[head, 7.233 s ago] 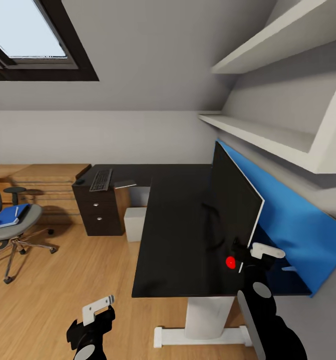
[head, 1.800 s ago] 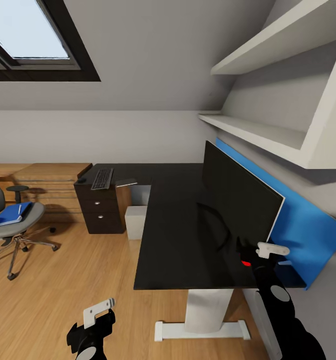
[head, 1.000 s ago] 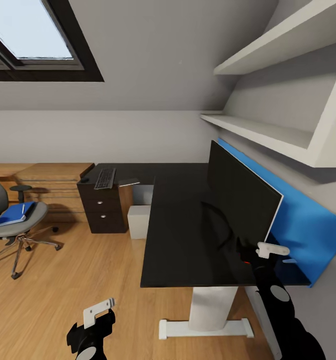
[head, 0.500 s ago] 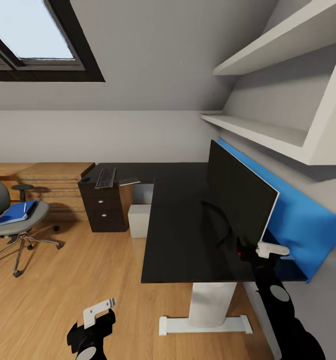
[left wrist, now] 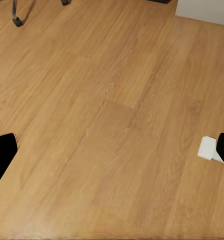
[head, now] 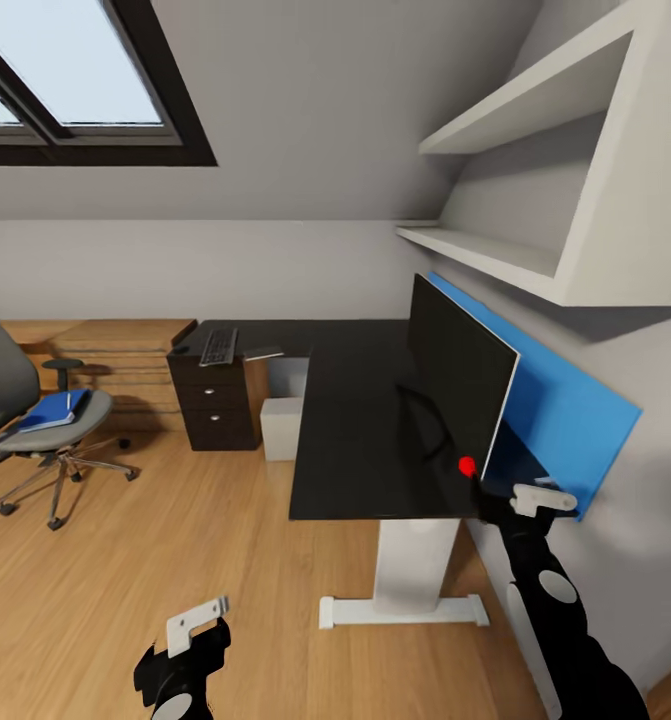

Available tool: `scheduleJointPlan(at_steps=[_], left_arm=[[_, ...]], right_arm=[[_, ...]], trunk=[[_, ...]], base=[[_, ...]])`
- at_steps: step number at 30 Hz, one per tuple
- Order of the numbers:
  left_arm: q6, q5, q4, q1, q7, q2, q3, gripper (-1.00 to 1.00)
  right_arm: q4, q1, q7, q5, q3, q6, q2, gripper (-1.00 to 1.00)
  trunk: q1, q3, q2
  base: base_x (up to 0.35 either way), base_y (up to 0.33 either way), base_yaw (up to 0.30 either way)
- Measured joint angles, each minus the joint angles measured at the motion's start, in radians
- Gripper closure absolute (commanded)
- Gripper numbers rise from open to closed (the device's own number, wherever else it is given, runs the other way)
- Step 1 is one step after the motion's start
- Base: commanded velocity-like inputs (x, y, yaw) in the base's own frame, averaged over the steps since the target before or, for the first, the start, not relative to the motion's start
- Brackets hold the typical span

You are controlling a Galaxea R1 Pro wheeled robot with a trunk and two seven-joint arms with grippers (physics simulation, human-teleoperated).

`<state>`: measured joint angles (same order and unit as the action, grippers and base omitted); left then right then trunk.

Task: In the bedroom, organize the workspace by keeping the computer under the desk, ensuring the monitor is on the desk, placing the keyboard on the desk next to the monitor, placing the mouse on the desk next to the keyboard, moving the folder from the swivel chair onto the desk next to the mouse, stacking the notebook on top of the folder with the pen on top of the notebook, and positioning the swivel chair next to the desk.

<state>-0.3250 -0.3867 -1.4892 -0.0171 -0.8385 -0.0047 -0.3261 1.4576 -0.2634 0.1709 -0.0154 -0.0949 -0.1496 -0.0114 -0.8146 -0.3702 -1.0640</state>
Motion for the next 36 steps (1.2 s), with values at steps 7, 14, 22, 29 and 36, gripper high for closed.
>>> scheduleJointPlan(at_steps=[7, 14, 22, 29, 36], left_arm=[[0.001, -0.001, 0.050, 0.000, -0.001, 0.000, 0.002, -1.00], [0.132, -0.005, 0.364, 0.000, 0.002, 0.001, 0.008, -1.00], [0.428, 0.007, 0.779, 0.000, 0.202, 0.007, 0.011, -1.00], [0.479, 0.004, 0.812, 0.000, 0.280, 0.011, 0.012, -1.00], [0.488, 0.003, 0.827, 0.000, 0.294, 0.012, 0.013, -1.00]], right_arm=[[-0.063, 0.000, -0.001, 0.003, 0.018, 0.001, -0.001, -1.00], [-0.099, 0.000, 0.046, 0.006, 0.191, 0.032, -0.010, -1.00], [-0.612, 0.000, 0.063, 0.002, 0.208, 0.242, -0.010, -1.00], [-0.866, 0.000, 0.062, 0.002, 0.209, 0.461, -0.013, -1.00], [-1.001, 0.000, 0.061, 0.000, 0.206, 0.548, -0.017, -1.00]], trunk=[[0.000, 0.000, 0.000], [0.000, 0.000, 0.000], [0.000, 0.000, 0.000], [0.001, 0.000, 0.000], [0.001, 0.000, 0.000]], base=[[-0.333, 0.000, 0.000], [-0.326, 0.009, 0.000], [-0.197, 0.214, 0.000], [-0.059, 0.308, 0.000], [-0.012, 0.324, 0.000]])
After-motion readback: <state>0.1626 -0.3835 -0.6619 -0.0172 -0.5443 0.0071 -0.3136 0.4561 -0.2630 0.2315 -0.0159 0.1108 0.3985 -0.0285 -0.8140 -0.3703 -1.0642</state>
